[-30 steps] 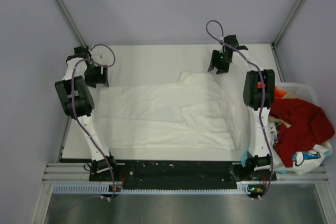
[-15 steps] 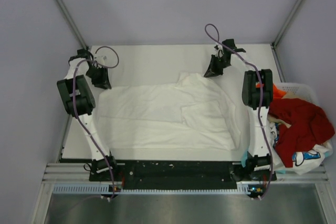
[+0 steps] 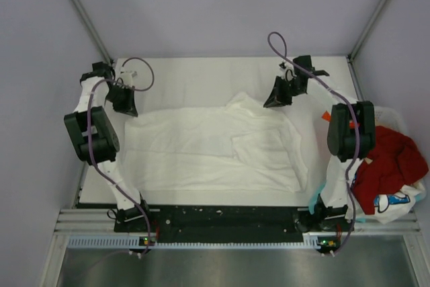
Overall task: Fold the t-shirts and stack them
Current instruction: Grap the side of the flattened tshirt furthest away from the robot with both arms, then fold the other side of the tshirt into a rectangle
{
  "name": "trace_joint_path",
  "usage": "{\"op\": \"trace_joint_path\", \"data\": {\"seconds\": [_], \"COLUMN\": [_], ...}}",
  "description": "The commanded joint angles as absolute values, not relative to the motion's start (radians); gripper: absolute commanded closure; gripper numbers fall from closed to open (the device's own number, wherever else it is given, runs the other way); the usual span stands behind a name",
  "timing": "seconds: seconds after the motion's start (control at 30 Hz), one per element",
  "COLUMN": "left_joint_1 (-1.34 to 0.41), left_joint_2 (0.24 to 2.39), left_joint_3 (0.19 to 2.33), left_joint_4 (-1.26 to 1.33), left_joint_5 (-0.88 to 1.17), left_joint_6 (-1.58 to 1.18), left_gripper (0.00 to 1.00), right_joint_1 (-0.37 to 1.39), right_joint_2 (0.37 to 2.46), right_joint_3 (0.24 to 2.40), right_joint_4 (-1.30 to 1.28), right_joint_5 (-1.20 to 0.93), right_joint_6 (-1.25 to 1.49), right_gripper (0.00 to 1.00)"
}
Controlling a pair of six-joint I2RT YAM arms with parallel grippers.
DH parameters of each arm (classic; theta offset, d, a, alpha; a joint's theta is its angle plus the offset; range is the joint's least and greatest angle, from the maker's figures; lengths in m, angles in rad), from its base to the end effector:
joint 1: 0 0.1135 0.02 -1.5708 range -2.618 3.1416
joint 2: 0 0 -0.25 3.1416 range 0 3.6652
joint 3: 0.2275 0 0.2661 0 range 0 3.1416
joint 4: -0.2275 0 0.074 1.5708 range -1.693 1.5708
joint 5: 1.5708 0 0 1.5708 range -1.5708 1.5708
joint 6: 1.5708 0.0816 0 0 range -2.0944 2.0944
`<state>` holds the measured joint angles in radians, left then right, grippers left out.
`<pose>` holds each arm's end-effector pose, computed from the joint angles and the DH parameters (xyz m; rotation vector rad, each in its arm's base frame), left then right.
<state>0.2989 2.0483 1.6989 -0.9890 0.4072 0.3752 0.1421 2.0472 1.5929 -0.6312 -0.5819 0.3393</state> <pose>0.4236 0.0967 0.1583 0.1717 2.7539 -0.4310 0.4493 0.1096 0.1501 0.0657 2.6674 0.9308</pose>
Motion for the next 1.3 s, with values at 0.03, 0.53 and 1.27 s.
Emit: {"op": "trace_joint_path", "data": {"seconds": [0.03, 0.53, 1.27], "left_joint_1": [0.298, 0.298, 0.301], "left_joint_2": [1.843, 1.684, 1.701], "left_joint_3": [1.582, 1.243, 1.255], "left_joint_4": [-1.043, -0.959, -0.969], "left_joint_5": [0.390, 0.196, 0.115], "left_joint_6": [0.537, 0.732, 0.907], "left_gripper": [1.00, 1.00, 0.60], "right_joint_1": [0.155, 0.153, 0.153], "right_joint_2": [1.778, 1.473, 1.522], "right_joint_3": [1.381, 0.917, 0.900], "right_joint_4": [-0.578, -0.724, -0.818], "right_joint_5": [-0.614, -0.416, -0.322], "right_joint_6": [0.308, 0.360, 0.390], "right_gripper": [1.00, 1.00, 0.76]}}
